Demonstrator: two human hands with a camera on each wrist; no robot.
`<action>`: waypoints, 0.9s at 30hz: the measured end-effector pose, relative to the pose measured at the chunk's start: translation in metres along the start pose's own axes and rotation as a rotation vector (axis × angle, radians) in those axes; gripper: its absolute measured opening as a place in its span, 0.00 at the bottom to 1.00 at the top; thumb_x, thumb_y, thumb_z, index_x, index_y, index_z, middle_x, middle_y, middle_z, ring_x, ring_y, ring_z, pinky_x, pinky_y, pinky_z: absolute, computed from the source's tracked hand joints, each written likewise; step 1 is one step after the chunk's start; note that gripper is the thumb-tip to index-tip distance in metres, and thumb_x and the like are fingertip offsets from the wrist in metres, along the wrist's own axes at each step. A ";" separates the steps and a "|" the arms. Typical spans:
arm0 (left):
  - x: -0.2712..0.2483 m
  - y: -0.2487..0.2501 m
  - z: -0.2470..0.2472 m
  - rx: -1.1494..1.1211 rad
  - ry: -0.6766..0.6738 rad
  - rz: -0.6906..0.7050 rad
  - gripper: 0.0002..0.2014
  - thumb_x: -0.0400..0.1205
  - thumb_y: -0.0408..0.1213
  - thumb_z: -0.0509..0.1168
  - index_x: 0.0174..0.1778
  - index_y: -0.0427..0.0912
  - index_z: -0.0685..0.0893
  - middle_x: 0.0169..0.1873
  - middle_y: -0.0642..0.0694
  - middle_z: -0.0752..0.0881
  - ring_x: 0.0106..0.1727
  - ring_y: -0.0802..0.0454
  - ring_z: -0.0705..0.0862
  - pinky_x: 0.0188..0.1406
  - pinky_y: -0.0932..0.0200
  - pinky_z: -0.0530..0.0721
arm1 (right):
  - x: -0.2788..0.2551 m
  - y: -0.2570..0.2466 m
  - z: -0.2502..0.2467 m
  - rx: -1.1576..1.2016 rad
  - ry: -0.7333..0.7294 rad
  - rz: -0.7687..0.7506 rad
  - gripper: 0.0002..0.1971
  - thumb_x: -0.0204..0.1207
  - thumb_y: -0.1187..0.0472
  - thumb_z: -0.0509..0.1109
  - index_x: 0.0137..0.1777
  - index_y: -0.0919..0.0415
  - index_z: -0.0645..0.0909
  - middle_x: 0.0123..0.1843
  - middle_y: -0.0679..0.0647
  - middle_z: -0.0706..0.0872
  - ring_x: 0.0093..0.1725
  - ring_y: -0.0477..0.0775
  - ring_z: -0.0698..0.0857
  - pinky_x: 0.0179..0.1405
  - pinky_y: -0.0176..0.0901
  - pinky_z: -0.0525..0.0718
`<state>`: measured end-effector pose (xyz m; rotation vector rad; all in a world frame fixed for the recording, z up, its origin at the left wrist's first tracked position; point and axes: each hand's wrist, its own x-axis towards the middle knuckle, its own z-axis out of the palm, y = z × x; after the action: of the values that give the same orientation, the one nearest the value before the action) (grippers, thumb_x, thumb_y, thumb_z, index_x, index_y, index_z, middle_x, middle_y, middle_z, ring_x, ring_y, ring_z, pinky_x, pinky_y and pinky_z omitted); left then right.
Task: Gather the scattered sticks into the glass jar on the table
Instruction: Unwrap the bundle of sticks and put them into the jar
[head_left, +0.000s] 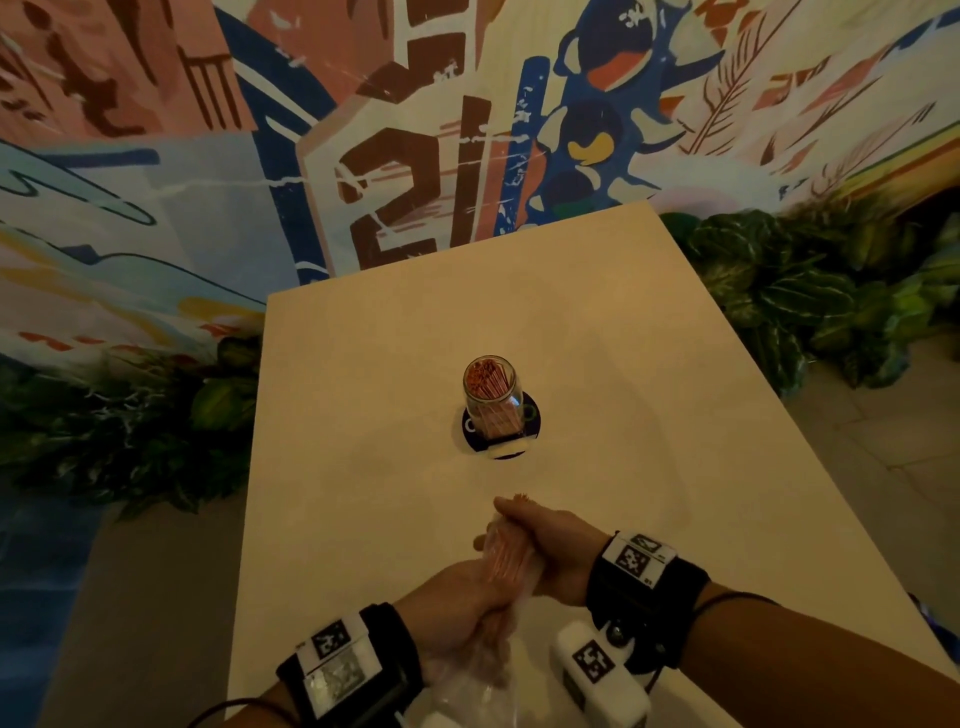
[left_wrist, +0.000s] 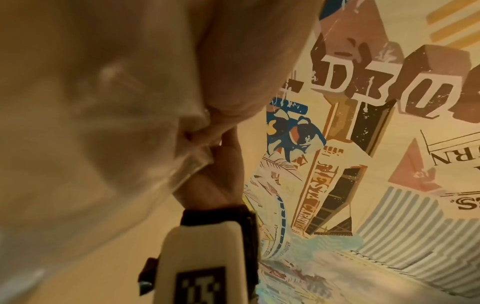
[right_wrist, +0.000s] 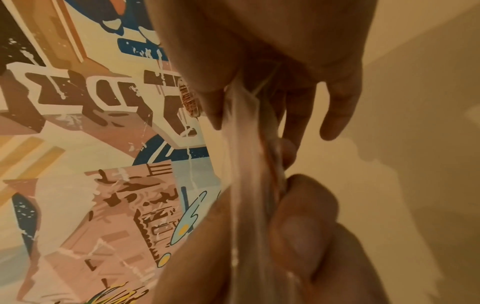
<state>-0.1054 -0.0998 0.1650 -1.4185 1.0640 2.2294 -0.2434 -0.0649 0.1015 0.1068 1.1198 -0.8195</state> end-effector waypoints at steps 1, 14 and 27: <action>0.000 0.001 0.000 0.002 -0.005 0.015 0.08 0.85 0.35 0.58 0.54 0.33 0.77 0.19 0.42 0.77 0.15 0.50 0.77 0.16 0.62 0.78 | 0.001 -0.003 0.001 0.022 0.005 -0.022 0.17 0.75 0.47 0.67 0.43 0.63 0.84 0.44 0.56 0.90 0.43 0.57 0.86 0.64 0.58 0.79; 0.001 -0.006 -0.015 0.107 -0.090 0.093 0.14 0.84 0.40 0.62 0.63 0.39 0.70 0.33 0.39 0.82 0.27 0.47 0.83 0.24 0.60 0.80 | -0.009 -0.046 0.007 0.338 0.064 -0.376 0.17 0.83 0.56 0.58 0.34 0.64 0.73 0.22 0.56 0.82 0.24 0.56 0.85 0.35 0.52 0.84; 0.005 -0.011 -0.035 -0.072 -0.084 0.126 0.12 0.85 0.43 0.56 0.56 0.38 0.77 0.37 0.36 0.87 0.35 0.41 0.84 0.37 0.52 0.81 | -0.023 -0.111 -0.017 0.558 0.109 -0.611 0.18 0.82 0.51 0.59 0.32 0.58 0.69 0.17 0.47 0.68 0.14 0.43 0.66 0.15 0.32 0.72</action>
<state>-0.0780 -0.1181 0.1475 -1.3064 1.0827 2.4161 -0.3300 -0.1235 0.1472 0.2839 1.0051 -1.6817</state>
